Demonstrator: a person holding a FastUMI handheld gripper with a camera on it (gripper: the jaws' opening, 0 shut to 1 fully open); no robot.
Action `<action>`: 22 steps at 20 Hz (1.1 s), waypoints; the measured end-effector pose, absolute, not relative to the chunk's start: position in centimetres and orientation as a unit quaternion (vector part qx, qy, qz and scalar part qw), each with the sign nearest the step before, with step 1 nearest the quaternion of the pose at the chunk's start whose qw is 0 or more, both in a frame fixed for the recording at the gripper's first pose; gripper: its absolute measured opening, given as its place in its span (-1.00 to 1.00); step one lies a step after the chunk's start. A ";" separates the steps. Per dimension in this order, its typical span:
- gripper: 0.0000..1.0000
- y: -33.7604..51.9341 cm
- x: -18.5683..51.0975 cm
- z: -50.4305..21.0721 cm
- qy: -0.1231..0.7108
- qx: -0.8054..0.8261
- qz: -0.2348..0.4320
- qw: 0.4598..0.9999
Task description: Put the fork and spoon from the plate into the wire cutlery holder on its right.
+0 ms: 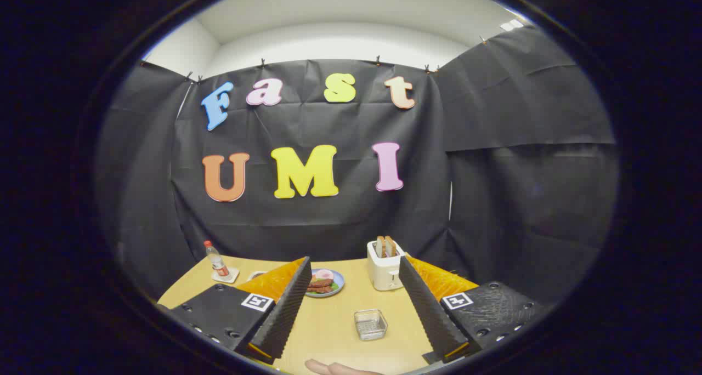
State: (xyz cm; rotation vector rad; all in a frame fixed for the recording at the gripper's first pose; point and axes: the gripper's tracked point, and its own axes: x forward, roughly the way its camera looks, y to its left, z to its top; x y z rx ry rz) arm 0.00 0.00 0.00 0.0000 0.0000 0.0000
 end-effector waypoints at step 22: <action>0.92 15.1 8.5 -14.0 0.111 -0.054 0.062 0.990</action>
